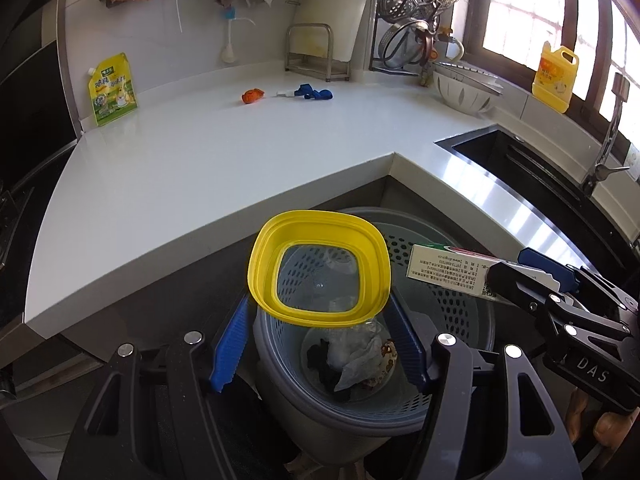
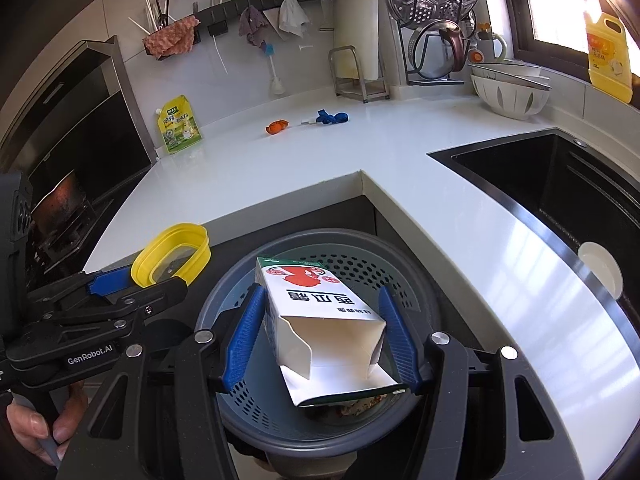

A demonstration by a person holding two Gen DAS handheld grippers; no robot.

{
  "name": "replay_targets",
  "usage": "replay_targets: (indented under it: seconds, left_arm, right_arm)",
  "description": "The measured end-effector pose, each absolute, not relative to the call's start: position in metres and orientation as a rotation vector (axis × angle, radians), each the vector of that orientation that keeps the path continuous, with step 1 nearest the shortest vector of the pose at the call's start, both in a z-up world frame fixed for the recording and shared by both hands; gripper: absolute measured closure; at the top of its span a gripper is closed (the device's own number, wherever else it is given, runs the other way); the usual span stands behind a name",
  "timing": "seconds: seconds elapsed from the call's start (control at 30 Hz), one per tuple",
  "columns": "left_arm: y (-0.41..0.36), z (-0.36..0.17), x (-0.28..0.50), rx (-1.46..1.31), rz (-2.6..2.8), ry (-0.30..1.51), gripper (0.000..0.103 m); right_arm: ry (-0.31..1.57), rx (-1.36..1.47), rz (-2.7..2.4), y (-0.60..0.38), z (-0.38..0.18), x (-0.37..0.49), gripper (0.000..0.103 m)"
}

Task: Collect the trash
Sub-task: 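Carry the carton and yellow lid over the grey bin with both tools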

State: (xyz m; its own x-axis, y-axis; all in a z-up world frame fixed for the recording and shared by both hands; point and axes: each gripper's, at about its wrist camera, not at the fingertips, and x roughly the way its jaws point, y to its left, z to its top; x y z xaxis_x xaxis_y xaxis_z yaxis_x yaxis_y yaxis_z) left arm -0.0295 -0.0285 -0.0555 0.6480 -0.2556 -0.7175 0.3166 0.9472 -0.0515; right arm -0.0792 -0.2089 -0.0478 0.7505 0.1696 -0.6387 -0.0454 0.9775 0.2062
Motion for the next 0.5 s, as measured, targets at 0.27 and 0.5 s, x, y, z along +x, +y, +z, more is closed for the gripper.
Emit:
replay_targets:
  seconds: [0.27, 0.5]
  left_arm:
    - [-0.031, -0.069, -0.036, 0.095, -0.344, 0.829, 0.04]
    - [-0.036, -0.079, -0.033, 0.094, -0.351, 0.842, 0.04]
  right_arm:
    - [0.726, 0.217, 0.105, -0.211, -0.063, -0.089, 0.046]
    - [0.741, 0.231, 0.103, -0.214, -0.072, -0.088, 0.046]
